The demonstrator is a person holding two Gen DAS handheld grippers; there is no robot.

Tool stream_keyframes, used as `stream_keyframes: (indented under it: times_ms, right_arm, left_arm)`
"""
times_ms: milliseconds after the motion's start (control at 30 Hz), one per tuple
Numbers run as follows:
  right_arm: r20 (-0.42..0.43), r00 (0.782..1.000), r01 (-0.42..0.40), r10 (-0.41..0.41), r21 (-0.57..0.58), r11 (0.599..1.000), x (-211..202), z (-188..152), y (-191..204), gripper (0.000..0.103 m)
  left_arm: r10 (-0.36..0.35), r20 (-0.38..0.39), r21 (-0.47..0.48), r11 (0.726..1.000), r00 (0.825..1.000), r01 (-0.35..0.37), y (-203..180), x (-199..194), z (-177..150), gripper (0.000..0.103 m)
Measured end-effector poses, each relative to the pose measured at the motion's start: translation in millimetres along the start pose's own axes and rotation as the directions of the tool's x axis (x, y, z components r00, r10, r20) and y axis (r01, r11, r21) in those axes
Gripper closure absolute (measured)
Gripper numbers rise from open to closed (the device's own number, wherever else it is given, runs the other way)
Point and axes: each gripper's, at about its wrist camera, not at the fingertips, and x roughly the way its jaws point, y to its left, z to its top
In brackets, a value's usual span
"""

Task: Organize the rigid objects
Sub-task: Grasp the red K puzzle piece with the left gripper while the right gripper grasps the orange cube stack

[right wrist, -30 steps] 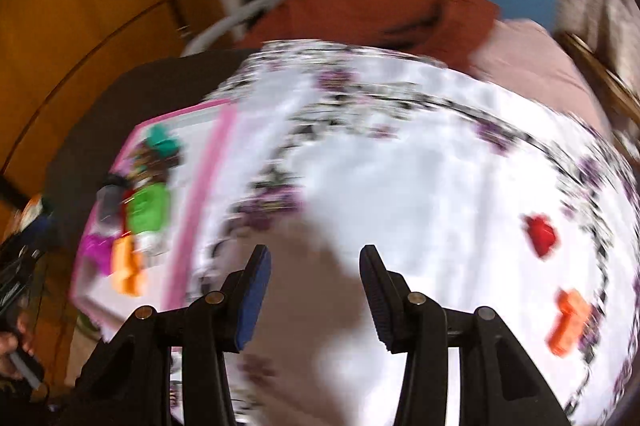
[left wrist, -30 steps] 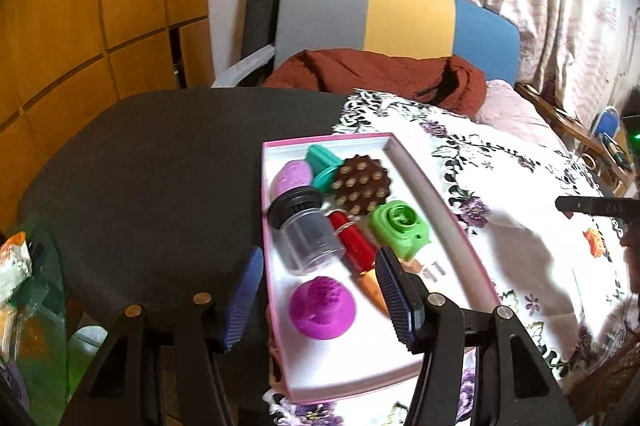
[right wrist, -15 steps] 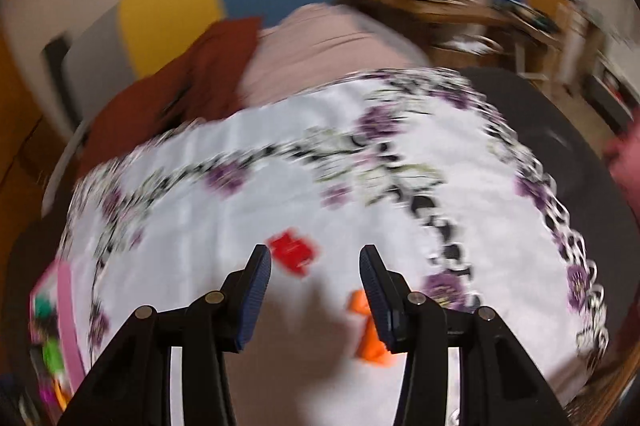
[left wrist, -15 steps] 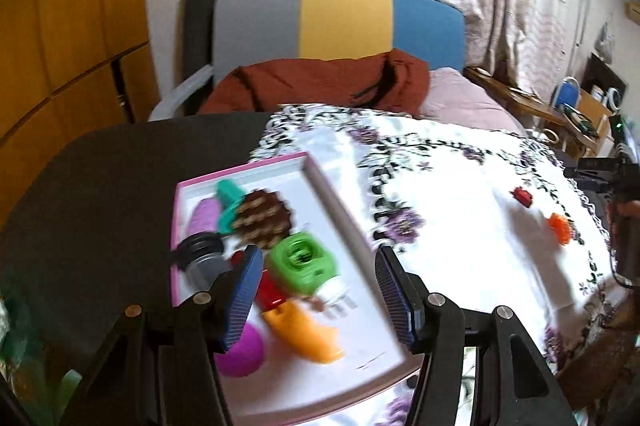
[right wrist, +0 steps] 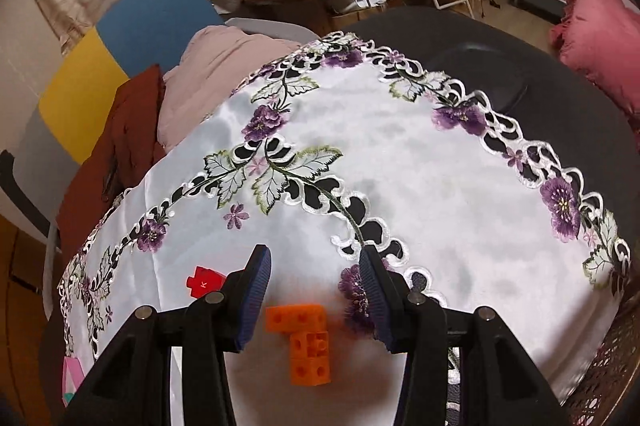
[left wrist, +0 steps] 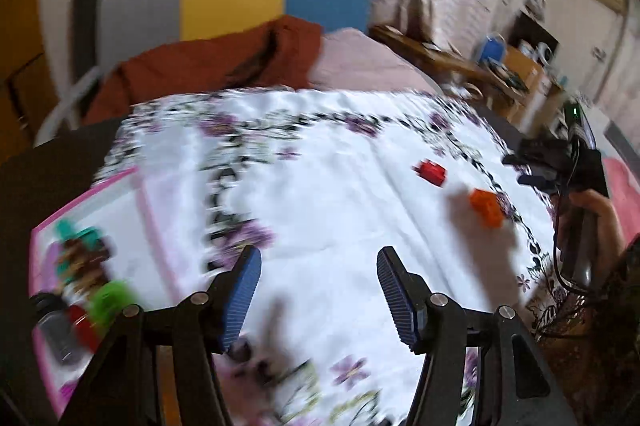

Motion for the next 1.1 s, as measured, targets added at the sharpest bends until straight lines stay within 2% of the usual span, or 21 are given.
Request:
stream_keyframes:
  times_ms: [200, 400, 567, 700, 933, 1000, 1100]
  right_arm:
    - [-0.004, 1.0, -0.019, 0.019, 0.032, 0.999, 0.7, 0.5, -5.5, 0.056]
    - [-0.012, 0.999, -0.048, 0.048, 0.057, 0.997, 0.8, 1.2, -8.0, 0.056]
    - [0.002, 0.998, -0.062, 0.062, 0.074, 0.995, -2.3, 2.1, -10.5, 0.056]
    - [-0.025, 0.996, -0.079, 0.081, 0.089, 0.993, 2.7, 2.0, -11.1, 0.056]
    - [-0.007, 0.996, -0.085, 0.086, 0.091, 0.992, 0.1, 2.7, -10.5, 0.056]
    - [-0.016, 0.996, -0.089, 0.091, 0.096, 0.991, 1.8, 2.6, -10.8, 0.056]
    - [-0.024, 0.995, -0.089, 0.092, 0.095, 0.992, 3.5, 2.8, -10.1, 0.056]
  left_arm:
    - [-0.102, -0.065, 0.089, 0.99, 0.993, 0.107, -52.0, 60.0, 31.8, 0.042]
    - [-0.145, -0.123, 0.174, 0.971, 0.982, 0.166, -100.8, 117.4, 61.1, 0.042]
    - [-0.149, -0.174, 0.223, 0.957, 0.973, 0.186, -128.8, 161.1, 77.8, 0.042]
    - [-0.142, -0.216, 0.257, 0.946, 0.966, 0.196, -145.8, 191.2, 84.5, 0.039]
    - [-0.154, -0.231, 0.286, 0.933, 0.961, 0.218, -160.0, 219.5, 93.6, 0.038]
    - [-0.133, -0.235, 0.282, 0.939, 0.963, 0.198, -159.0, 229.2, 95.0, 0.038]
    - [-0.139, -0.233, 0.273, 0.941, 0.963, 0.202, -156.8, 237.5, 96.2, 0.039]
